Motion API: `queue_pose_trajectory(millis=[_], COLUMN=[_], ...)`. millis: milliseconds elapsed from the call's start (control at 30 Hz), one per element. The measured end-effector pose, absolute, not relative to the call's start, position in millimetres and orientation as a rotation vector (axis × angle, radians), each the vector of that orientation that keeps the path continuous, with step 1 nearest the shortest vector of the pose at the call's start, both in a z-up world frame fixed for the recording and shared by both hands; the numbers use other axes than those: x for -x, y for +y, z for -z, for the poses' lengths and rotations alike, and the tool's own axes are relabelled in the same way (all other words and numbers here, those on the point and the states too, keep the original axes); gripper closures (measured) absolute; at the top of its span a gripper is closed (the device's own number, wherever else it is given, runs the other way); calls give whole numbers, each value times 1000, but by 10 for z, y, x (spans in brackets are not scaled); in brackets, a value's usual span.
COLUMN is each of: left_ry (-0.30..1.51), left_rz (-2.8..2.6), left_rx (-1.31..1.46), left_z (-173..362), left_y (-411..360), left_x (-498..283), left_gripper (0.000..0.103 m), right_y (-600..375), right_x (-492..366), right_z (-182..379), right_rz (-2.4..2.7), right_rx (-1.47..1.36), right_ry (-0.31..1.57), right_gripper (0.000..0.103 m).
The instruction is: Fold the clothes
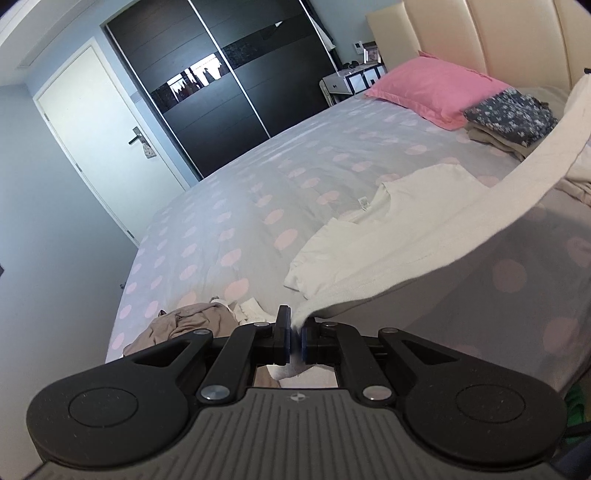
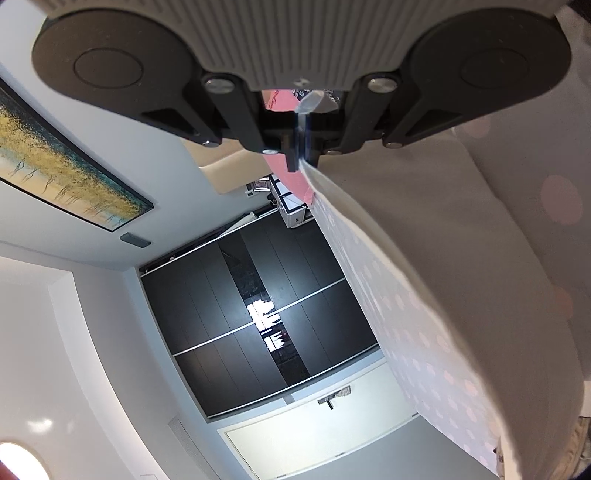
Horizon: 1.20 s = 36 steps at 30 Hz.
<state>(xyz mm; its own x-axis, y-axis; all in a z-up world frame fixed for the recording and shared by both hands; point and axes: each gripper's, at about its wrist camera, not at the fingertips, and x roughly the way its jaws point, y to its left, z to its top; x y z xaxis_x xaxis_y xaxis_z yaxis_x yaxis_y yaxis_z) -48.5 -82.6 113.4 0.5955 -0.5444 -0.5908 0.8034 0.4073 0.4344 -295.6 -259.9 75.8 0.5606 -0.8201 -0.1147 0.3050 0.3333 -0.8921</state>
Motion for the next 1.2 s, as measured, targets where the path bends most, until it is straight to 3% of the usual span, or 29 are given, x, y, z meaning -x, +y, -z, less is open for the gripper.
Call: queue_pose_trajectory(millis=[767,1000,1200], left_ry=[359,406,516], left_rz=[769,740,729], left_rx=[-775,-824,-908], left_z=[-1265,-997,-324], left_y=[-2135,-2749,-3266], left_x=[-695,-1201,-1604], left_gripper=[100,100,100], right_y=[-4030,-4623,-5056], right_x=[1410,780,279], right_z=[-871,-604,-82], right_rz=[871,855,817], right_rx=[918,852,797], right_ry=[598,671,770], right_gripper=[101,101,101])
